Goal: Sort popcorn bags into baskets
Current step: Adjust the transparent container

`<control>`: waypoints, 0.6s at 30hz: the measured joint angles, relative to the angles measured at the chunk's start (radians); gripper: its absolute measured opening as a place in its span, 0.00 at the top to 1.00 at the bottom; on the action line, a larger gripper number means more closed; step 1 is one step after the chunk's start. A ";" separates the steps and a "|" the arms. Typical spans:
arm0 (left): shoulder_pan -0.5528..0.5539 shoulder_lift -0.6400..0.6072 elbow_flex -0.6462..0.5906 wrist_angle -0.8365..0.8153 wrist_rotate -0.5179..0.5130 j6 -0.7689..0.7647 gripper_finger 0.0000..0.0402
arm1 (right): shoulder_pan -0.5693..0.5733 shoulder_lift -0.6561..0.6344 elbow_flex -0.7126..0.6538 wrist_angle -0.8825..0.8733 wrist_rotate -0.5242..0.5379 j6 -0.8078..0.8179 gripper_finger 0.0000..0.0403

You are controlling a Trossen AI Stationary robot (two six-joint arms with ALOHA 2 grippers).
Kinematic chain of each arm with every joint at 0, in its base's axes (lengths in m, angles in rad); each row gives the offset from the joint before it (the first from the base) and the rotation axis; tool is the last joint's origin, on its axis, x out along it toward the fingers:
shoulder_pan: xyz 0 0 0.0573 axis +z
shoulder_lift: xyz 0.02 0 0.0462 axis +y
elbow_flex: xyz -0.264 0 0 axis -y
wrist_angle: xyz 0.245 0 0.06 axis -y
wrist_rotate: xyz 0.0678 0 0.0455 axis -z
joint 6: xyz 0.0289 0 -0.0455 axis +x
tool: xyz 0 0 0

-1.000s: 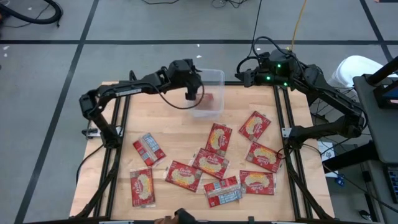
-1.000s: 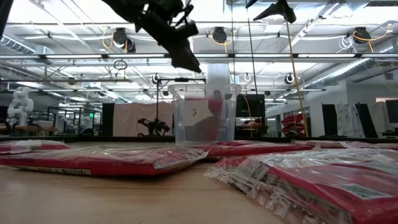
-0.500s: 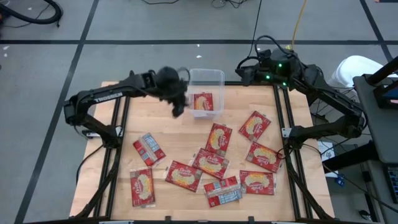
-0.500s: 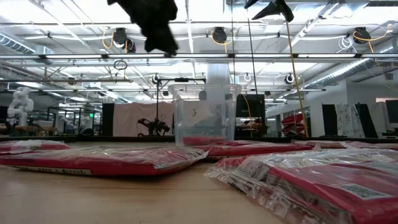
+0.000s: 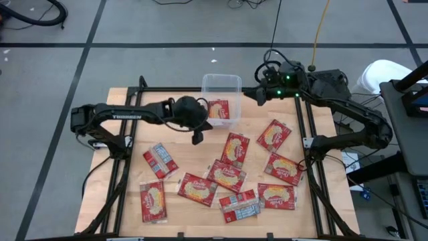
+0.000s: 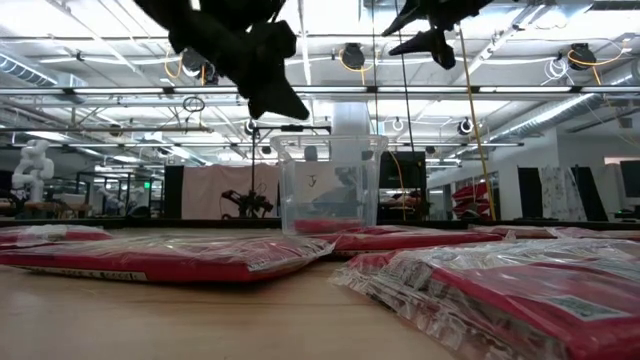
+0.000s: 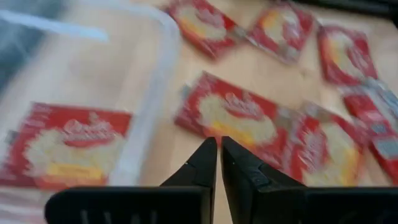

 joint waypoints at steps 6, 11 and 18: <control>0.016 0.067 -0.079 0.185 -0.086 -0.025 0.94 | -0.002 -0.040 0.000 -0.080 -0.045 -0.051 0.65; 0.017 0.124 -0.079 0.250 -0.113 -0.034 0.94 | -0.013 -0.055 0.000 -0.137 -0.046 -0.086 0.65; 0.021 0.151 -0.079 0.341 -0.168 -0.081 0.94 | -0.013 -0.054 0.000 -0.165 -0.044 -0.085 0.65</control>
